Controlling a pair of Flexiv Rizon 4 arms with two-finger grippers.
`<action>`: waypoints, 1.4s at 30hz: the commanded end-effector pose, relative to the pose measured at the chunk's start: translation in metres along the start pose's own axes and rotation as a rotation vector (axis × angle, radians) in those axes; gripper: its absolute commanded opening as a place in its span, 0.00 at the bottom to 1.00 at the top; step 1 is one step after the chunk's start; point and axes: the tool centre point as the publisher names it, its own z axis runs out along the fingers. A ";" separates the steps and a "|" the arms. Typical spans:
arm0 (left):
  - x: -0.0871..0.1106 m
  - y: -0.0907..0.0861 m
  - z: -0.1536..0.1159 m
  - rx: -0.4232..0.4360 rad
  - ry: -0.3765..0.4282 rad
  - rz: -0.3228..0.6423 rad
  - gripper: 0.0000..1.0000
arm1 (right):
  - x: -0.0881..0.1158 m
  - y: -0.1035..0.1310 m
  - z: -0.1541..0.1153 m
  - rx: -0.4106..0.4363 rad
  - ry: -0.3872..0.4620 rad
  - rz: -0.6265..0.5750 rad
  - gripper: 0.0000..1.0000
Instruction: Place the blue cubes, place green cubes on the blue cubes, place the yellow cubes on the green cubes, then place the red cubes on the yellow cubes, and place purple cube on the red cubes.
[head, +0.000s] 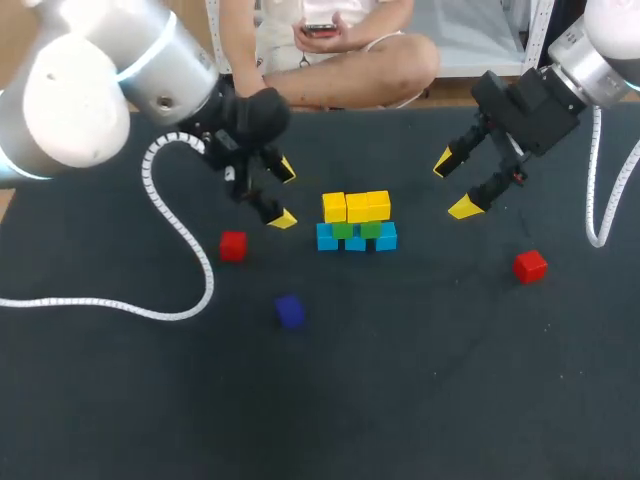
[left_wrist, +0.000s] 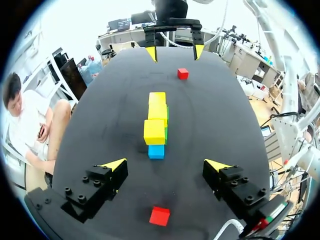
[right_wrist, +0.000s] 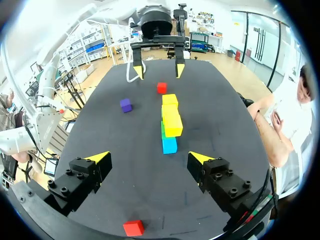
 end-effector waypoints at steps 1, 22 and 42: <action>0.003 -0.005 -0.006 -0.004 0.009 -0.005 1.00 | 0.000 0.000 0.000 0.000 -0.002 -0.001 1.00; 0.024 -0.012 -0.015 -0.022 -0.055 -0.024 1.00 | 0.000 0.000 0.000 0.000 -0.002 -0.001 1.00; 0.071 -0.010 -0.005 0.164 0.365 -0.019 1.00 | 0.000 0.000 0.000 0.000 -0.002 -0.001 1.00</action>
